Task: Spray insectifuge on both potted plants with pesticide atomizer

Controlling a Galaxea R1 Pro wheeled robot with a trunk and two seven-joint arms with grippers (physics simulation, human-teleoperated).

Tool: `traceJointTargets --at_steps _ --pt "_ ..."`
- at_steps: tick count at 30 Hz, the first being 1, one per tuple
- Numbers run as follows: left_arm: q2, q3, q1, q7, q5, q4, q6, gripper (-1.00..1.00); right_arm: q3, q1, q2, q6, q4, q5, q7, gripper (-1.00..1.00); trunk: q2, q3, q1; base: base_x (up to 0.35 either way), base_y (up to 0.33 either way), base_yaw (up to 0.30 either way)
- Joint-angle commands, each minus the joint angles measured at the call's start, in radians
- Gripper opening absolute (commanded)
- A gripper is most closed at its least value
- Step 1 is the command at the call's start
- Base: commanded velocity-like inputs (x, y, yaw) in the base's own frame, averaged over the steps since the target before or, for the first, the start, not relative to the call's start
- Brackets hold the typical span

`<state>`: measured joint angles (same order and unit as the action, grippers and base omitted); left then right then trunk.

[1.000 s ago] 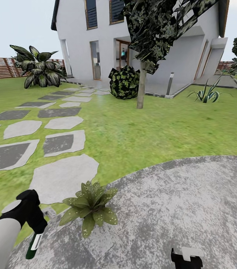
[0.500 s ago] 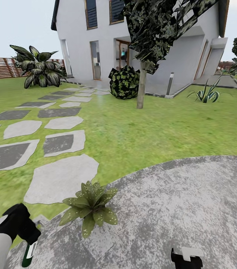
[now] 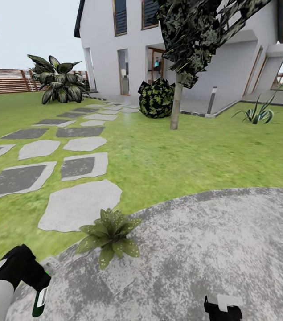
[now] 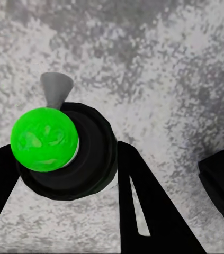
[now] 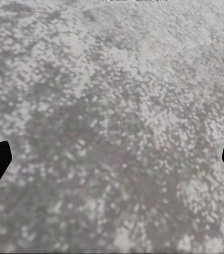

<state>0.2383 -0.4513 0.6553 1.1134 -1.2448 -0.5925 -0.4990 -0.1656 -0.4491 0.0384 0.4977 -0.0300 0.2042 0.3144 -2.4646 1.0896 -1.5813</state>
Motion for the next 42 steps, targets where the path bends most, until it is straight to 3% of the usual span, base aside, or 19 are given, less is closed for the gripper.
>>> traceJointTargets --at_steps 1,4,11,13,19,23,25,28,30,33,36,42 --pt "-0.005 -0.005 0.001 0.006 -0.005 0.000 -0.009 -1.00 -0.008 0.000 0.000 0.002 0.001 0.011 0.003 1.00 0.000 0.001 0.000 -0.075 -0.281 0.276" --pt "-0.025 -0.004 0.001 0.006 -0.005 0.002 -0.009 -1.00 -0.008 0.000 0.001 0.002 0.002 0.011 0.002 1.00 0.000 0.001 0.000 0.032 -0.305 0.082" --pt "-0.033 -0.003 0.001 0.006 -0.005 0.002 -0.009 -1.00 -0.008 0.000 0.003 0.004 0.002 0.012 0.002 1.00 0.000 0.001 0.000 0.110 -0.313 0.003" --pt "-0.069 -0.004 0.001 0.007 -0.005 0.008 -0.010 -1.00 -0.007 0.000 0.002 0.004 0.002 0.012 0.002 1.00 0.000 0.001 0.000 0.112 -0.271 0.000" --pt "-0.118 0.003 0.011 0.047 -0.007 -0.001 -0.030 -1.00 -0.008 0.000 -0.001 0.003 0.001 0.011 0.003 1.00 0.000 0.002 0.000 0.034 -0.056 0.065" --pt "-0.113 0.006 0.017 0.197 -0.018 -0.038 -0.115 -1.00 -0.008 0.000 -0.001 0.003 0.001 0.011 0.003 1.00 0.000 0.005 0.000 0.001 -0.001 0.219" --pt "-0.118 0.013 0.017 0.221 -0.026 -0.070 -0.133 -1.00 -0.008 0.000 -0.002 0.003 0.001 0.011 0.003 1.00 0.000 0.007 0.000 0.000 0.000 0.229" --pt "-0.123 0.036 0.017 0.233 -0.042 -0.089 -0.142 -1.00 -0.008 0.000 -0.002 0.003 0.001 0.011 0.002 1.00 0.000 0.010 0.000 0.000 0.000 0.231" --pt "-0.124 0.062 0.017 0.235 -0.047 -0.091 -0.146 -1.00 -0.008 0.000 -0.001 0.003 0.001 0.011 0.002 1.00 0.000 0.011 0.000 0.000 0.000 0.152" --pt "-0.125 0.119 0.017 0.235 -0.050 -0.095 -0.205 -1.00 -0.008 0.000 0.000 0.002 0.002 0.011 0.001 1.00 0.000 0.011 0.000 0.117 -0.077 0.033" --pt "-0.125 0.151 0.017 0.235 -0.050 -0.097 -0.219 -1.00 -0.008 0.000 0.001 0.003 0.002 0.011 0.000 1.00 0.000 0.011 0.000 0.213 -0.165 0.005" --pt "-0.124 0.160 0.018 0.235 -0.050 -0.101 -0.223 -1.00 -0.008 0.000 0.002 0.002 0.002 0.012 0.000 1.00 0.000 0.011 0.000 0.084 -0.257 0.000"
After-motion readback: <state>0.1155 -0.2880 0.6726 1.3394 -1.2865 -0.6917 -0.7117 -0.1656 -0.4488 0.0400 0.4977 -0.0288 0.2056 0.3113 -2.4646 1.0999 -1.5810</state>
